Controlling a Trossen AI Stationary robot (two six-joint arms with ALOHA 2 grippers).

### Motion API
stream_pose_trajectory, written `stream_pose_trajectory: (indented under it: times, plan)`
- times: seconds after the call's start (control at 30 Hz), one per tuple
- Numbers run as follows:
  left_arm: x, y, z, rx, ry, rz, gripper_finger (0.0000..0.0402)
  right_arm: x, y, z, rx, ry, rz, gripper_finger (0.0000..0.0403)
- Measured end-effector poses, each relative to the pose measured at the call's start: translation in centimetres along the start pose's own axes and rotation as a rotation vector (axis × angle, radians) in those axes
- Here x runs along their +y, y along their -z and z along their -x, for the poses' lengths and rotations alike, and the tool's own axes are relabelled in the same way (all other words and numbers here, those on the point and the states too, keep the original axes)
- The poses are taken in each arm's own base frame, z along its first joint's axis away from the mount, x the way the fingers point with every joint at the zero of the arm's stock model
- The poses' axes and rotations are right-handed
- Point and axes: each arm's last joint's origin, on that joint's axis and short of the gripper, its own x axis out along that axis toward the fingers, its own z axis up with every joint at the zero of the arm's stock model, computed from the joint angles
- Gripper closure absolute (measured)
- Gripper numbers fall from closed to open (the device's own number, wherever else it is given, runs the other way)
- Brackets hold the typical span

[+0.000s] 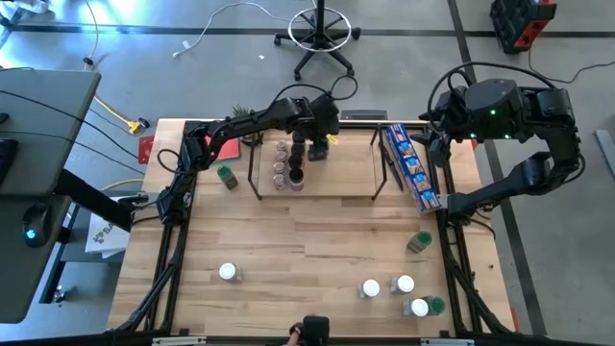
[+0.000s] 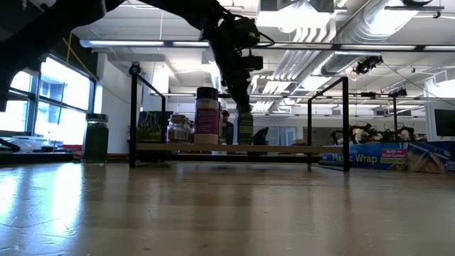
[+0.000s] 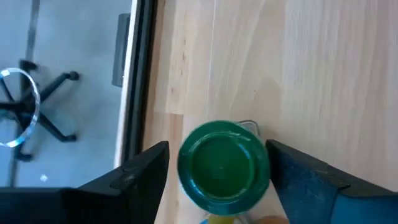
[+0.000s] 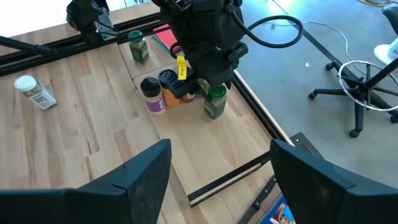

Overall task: Shelf spices
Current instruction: Put the green seasoning bottle on the shelf

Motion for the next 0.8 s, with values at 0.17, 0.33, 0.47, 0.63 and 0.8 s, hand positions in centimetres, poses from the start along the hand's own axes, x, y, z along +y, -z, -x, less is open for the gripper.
stream_pose_trajectory:
  times: [0.17, 0.33, 0.47, 0.63, 0.8]
  plan:
    - [-0.13, -0.07, 0.02, -0.001, 0.001, -0.132, 0.0183, 0.0, 0.0, 0.0, 0.0, 0.0, 0.001, 0.0135]
    - [-0.63, -0.34, 0.13, -0.003, -0.007, -0.21, 0.0202, -0.02, -0.02, 0.0, -0.004, 0.011, -0.001, 0.0135]
    - [-0.89, -0.65, 0.18, -0.013, -0.025, -0.216, 0.0176, -0.11, -0.04, 0.0, -0.009, 0.037, -0.021, 0.0135]
    - [-0.86, -0.66, 0.19, -0.017, -0.023, -0.194, 0.0133, -0.11, -0.04, 0.0, -0.01, 0.04, -0.024, 0.0135]
    - [-0.76, -0.6, 0.2, 0.002, -0.053, -0.21, 0.0118, -0.1, -0.08, 0.0, -0.014, 0.039, -0.028, 0.0135]
